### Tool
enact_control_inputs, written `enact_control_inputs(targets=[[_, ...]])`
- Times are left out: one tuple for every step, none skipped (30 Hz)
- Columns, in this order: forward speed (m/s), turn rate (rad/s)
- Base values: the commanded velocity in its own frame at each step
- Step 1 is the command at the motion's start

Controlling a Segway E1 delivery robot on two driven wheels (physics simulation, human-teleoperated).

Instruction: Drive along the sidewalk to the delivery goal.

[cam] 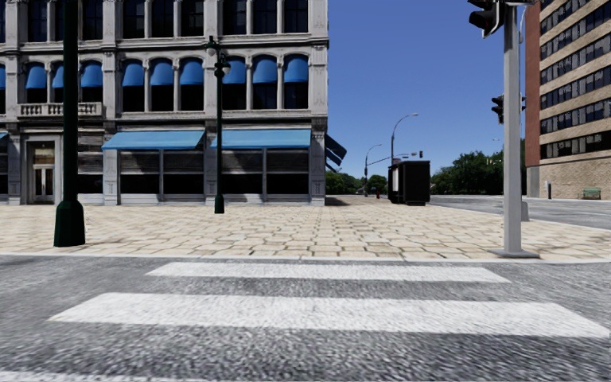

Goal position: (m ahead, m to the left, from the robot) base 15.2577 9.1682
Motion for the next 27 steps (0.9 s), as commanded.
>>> enact_control_inputs(targets=[[2.0,0.0],[2.0,0.0],[2.0,0.0],[2.0,0.0],[2.0,0.0],[2.0,0.0],[2.0,0.0],[2.0,0.0],[2.0,0.0],[2.0,0.0],[2.0,0.0],[2.0,0.0],[2.0,0.0],[2.0,0.0],[2.0,0.0],[2.0,0.0],[2.0,0.0],[2.0,0.0],[2.0,0.0],[2.0,0.0],[2.0,0.0],[2.0,0.0],[2.0,0.0],[2.0,0.0],[2.0,0.0],[2.0,0.0],[2.0,0.0]])
